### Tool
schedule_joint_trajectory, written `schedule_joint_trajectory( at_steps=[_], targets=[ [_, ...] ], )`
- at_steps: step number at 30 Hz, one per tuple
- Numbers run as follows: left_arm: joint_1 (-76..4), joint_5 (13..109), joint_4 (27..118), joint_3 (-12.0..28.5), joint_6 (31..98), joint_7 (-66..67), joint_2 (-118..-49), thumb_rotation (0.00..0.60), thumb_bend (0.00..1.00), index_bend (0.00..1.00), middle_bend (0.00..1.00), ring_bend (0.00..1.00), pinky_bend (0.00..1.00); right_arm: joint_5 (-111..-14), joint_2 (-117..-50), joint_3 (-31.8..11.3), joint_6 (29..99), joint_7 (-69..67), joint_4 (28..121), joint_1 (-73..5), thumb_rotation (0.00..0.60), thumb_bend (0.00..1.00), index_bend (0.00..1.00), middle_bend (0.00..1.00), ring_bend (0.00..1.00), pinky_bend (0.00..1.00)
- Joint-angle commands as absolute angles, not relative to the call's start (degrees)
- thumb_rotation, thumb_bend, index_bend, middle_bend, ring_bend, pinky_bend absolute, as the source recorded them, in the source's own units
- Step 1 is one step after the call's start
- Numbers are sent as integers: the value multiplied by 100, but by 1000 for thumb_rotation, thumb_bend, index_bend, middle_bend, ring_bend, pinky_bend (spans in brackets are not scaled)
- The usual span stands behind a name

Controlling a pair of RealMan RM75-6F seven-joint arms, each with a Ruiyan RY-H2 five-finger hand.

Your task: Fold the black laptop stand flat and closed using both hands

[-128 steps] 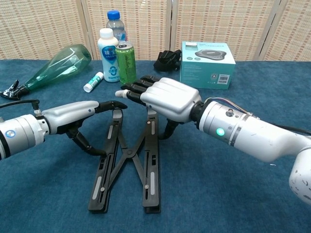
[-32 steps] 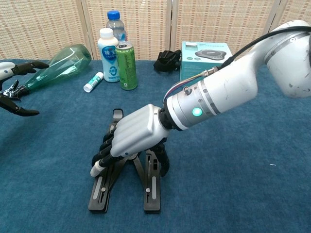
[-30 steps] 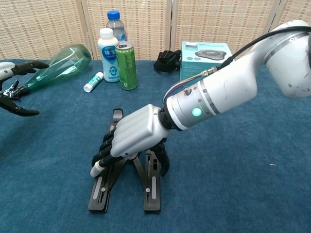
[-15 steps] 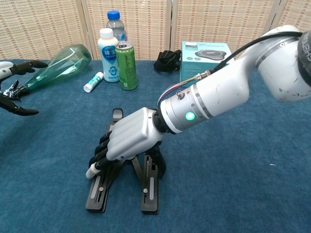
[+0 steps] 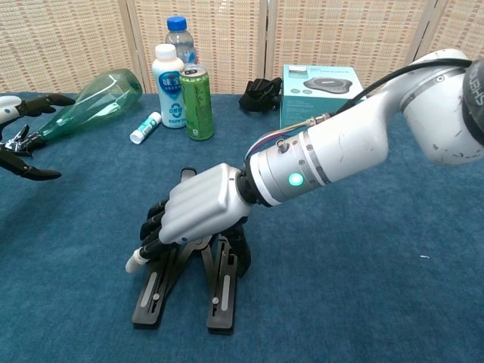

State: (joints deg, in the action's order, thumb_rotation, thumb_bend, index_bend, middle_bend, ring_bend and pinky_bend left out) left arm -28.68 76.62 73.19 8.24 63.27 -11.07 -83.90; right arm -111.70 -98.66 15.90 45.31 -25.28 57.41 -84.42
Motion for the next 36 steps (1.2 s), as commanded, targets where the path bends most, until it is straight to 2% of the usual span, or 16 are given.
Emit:
schedule_joint_trajectory(
  at_steps=[1,10,14,18,20,23,24,25,27,36],
  targets=[
    [-2863,7666,7326,824,6336,-1102,-8390,600,147,0,11,0,0,-11176,-9891,1590,4621,-2557,5670,-8408,600,2,125,340,6,0],
    [-2865,7672,7346,827,6336,-1075,-8393,600,147,0,12,0,0,-11204,-9961,1603,4943,-2632,5452,-8255,600,74,331,490,175,0],
    [-2875,7675,7361,833,6333,-1061,-8398,600,147,0,12,0,0,-11216,-9972,1581,5149,-2675,5358,-8178,600,102,409,548,248,40],
    [-2884,7668,7377,841,6326,-1036,-8403,600,147,0,12,0,0,-11238,-9967,1594,5224,-2676,5307,-8136,600,111,446,563,277,64],
    [-2886,7661,7389,848,6328,-1019,-8404,600,147,0,11,0,0,-11217,-9919,1610,5130,-2703,5368,-8158,600,106,414,486,238,64],
    [-2891,7650,7409,860,6329,-994,-8399,600,147,0,11,0,0,-11110,-9799,1564,4926,-2643,5564,-8193,600,27,99,187,43,25],
    [-2894,7647,7419,862,6326,-988,-8395,600,147,0,12,0,0,-11066,-9756,1536,4871,-2604,5639,-8197,600,7,19,91,5,6],
    [-2899,7648,7429,864,6323,-974,-8389,600,147,0,12,0,0,-11001,-9695,1491,4813,-2536,5740,-8191,600,2,0,43,0,0],
    [-2907,7653,7447,866,6319,-952,-8378,600,147,0,12,0,0,-10889,-9594,1417,4745,-2414,5900,-8157,600,0,0,0,0,0],
    [-2912,7659,7586,933,6456,-695,-8239,600,147,0,12,0,0,-9971,-8702,1003,4756,-1318,6997,-7468,600,0,0,0,0,0]
  ],
)
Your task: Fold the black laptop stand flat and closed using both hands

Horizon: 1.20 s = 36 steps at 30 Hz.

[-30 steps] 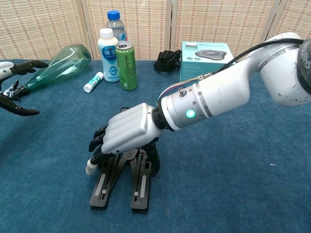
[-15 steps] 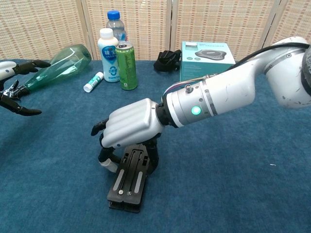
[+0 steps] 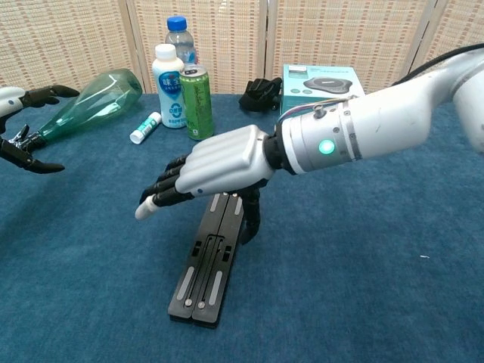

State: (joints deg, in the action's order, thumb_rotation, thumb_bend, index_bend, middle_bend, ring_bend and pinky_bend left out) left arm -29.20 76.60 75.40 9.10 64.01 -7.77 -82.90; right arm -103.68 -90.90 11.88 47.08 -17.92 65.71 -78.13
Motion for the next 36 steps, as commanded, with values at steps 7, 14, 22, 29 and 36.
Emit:
schedule_joint_trajectory(
  at_steps=[7,14,22,29,36],
  targets=[
    [-2841,7590,7807,997,6617,-423,-7985,600,147,0,11,0,0,-8653,-7656,686,5211,49,8223,-6378,600,5,0,1,0,0],
    [-2619,7427,8081,994,6864,-135,-7745,600,147,0,11,0,0,-7493,-6764,605,6139,1043,9239,-5172,600,33,0,36,0,0],
    [-2240,7436,8560,855,7364,303,-7478,600,147,0,12,0,0,-7108,-6108,713,7131,1546,9917,-4045,600,33,0,44,0,0],
    [-1870,7580,8895,710,7935,724,-7322,600,147,1,11,0,0,-7041,-5944,821,8082,1913,10154,-3044,600,33,0,62,0,0],
    [-1529,7624,9244,568,8361,1204,-7222,600,147,7,12,0,0,-7184,-6036,852,8793,2164,10277,-2241,600,33,0,67,0,0]
  ],
)
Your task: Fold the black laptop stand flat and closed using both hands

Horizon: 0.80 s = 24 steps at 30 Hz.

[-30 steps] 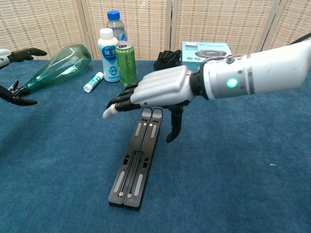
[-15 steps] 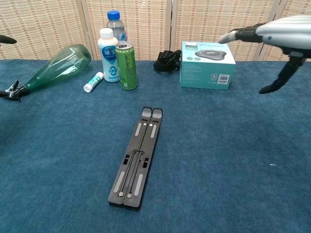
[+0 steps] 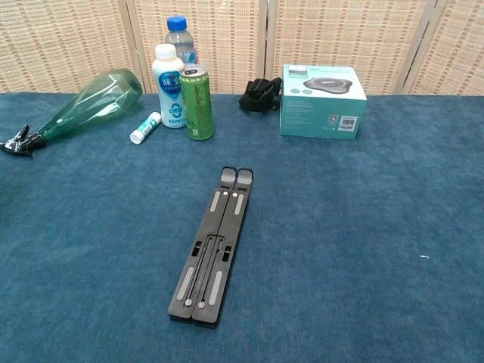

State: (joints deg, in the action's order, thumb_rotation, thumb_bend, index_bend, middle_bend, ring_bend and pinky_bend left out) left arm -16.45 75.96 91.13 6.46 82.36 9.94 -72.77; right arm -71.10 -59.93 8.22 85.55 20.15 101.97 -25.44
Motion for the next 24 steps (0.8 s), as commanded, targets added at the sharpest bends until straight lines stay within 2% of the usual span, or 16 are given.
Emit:
schedule_joint_trajectory(
  at_steps=[1,10,24],
  targets=[
    [-1485,7627,9301,537,8400,1289,-7205,600,147,11,12,0,0,-7204,-6060,857,8849,2205,10286,-2157,600,33,0,67,0,0],
    [-1019,7722,9809,378,8911,1596,-7015,600,147,14,12,0,0,-7473,-6194,817,9211,2224,10339,-1479,600,33,0,68,0,0],
    [-893,7853,10052,343,8897,1959,-7038,600,147,14,11,0,0,-7886,-6209,630,9464,2231,10369,-890,600,33,0,78,0,0]
  ],
)
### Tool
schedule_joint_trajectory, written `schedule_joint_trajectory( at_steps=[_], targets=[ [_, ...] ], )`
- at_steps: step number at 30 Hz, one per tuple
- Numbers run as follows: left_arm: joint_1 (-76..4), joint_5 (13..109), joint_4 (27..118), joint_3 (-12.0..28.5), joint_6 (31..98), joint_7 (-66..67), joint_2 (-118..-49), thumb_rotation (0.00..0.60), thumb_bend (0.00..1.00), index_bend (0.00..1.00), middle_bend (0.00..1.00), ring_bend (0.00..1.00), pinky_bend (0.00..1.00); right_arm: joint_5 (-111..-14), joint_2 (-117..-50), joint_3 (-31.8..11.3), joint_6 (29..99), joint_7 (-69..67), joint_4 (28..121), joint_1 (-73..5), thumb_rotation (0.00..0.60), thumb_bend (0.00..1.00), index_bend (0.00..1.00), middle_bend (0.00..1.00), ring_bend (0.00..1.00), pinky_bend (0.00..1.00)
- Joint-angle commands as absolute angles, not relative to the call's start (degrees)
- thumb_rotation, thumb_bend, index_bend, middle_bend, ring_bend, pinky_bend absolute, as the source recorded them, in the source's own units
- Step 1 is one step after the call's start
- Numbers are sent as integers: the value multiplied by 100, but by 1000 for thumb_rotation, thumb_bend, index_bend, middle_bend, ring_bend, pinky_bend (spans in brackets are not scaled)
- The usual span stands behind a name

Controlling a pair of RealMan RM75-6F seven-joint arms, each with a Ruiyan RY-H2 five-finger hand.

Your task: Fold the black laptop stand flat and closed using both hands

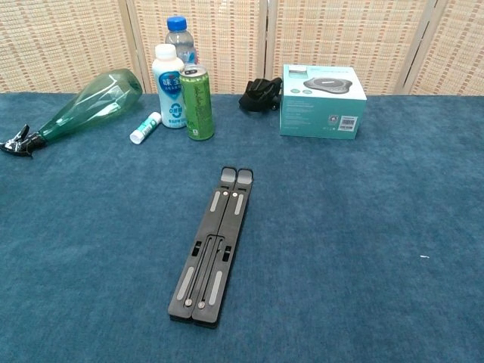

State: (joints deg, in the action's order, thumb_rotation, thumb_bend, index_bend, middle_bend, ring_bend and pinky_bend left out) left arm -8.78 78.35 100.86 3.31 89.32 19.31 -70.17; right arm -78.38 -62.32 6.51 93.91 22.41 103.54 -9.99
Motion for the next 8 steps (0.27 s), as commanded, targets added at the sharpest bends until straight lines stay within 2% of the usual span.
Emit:
schedule_joint_trajectory(
  at_steps=[1,8],
  targets=[
    [-901,7861,10031,352,8879,1957,-7050,600,147,14,11,0,0,-7895,-6194,623,9490,2219,10371,-842,600,33,0,79,0,0],
    [-909,7942,9975,420,8858,1881,-7111,600,147,14,11,0,0,-8009,-6092,555,9573,2136,10396,-564,600,33,0,82,0,0]
  ],
)
